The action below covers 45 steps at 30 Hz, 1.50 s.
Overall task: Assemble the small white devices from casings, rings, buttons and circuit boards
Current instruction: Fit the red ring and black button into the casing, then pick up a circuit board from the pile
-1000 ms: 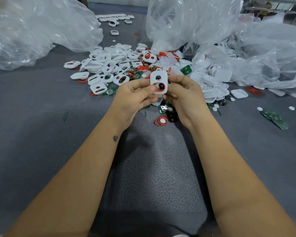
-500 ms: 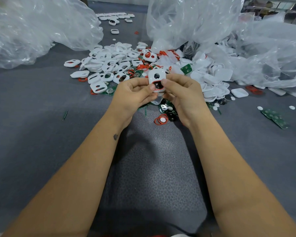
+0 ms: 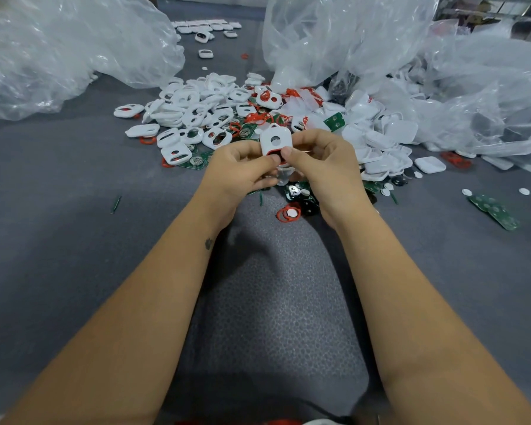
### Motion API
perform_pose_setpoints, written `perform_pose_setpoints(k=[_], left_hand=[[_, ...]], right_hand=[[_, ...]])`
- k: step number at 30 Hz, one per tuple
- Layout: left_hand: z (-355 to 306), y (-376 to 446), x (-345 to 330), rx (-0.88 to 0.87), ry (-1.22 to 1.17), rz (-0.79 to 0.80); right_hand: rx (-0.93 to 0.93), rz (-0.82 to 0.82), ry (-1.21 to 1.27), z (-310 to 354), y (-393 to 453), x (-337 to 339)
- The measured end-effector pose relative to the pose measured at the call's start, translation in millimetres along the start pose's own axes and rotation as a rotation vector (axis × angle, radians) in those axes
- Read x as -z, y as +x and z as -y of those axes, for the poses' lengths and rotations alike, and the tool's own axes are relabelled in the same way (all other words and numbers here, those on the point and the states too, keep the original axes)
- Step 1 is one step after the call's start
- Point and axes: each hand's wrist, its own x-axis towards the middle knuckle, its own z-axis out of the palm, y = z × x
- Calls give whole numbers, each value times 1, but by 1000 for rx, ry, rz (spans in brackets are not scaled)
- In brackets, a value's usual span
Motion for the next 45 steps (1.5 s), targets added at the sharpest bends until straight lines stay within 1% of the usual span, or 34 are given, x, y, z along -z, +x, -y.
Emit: perform_pose_setpoints(k=[3, 5, 8, 11, 12, 14, 16, 19, 22, 25, 27, 28, 30, 31, 33, 35, 36, 38, 39, 40, 41, 43, 45], left_hand=[[-1, -1, 0, 7, 13, 29], [-3, -1, 2, 38, -55, 56], [-5, -1, 6, 78, -180, 109], [-4, -2, 4, 71, -235, 159], [-4, -2, 4, 60, -251, 142], [-3, -1, 3, 48, -295, 55], [-2, 1, 4, 53, -303, -4], [-1, -1, 0, 80, -297, 42], [-1, -2, -5, 64, -309, 99], [-2, -3, -5, 33, -320, 105], [-1, -2, -4, 27, -313, 65], [-1, -2, -3, 26, -311, 32], [-1, 0, -1, 34, -328, -65], [-1, 2, 0, 46, -339, -125], [-3, 5, 5, 66, -351, -234], [-3, 8, 10, 54, -357, -306], [-4, 9, 12, 40, -364, -334], [-4, 10, 17, 4, -371, -376], [-4, 11, 19, -13, -366, -396], [-4, 11, 20, -26, -359, -417], [-3, 11, 21, -35, -353, -438], [-3, 13, 21, -39, -346, -471], [-2, 13, 20, -39, -338, -479]], right_hand=[[-16, 20, 22, 0, 0, 1], [-41, 39, 74, 0, 0, 1], [-82, 68, 216, 3, 0, 1], [-125, 72, 355, 5, 0, 4], [-128, 61, 375, 5, 0, 4], [-89, 7, 364, 3, 0, 5], [-5, -70, 274, 2, 0, 4], [107, -151, 23, 1, 0, 0], [159, -97, -244, -2, -2, -8], [224, -42, -458, -3, -5, -12], [256, 8, -524, -4, -7, -13], [247, 36, -503, -3, -8, -13], [203, 67, -364, 0, -9, -15], [191, 52, -282, 2, -8, -15], [180, -56, -175, 5, -5, -12], [133, -203, -132, 5, 0, -5], [100, -253, -155, 2, 2, 0], [44, -273, -296, -3, 6, 7], [42, -248, -395, -6, 6, 9], [78, -207, -514, -7, 6, 10], [155, -146, -645, -8, 4, 8], [333, 54, -868, -10, 1, 2], [379, 239, -1034, -12, 0, -5]])
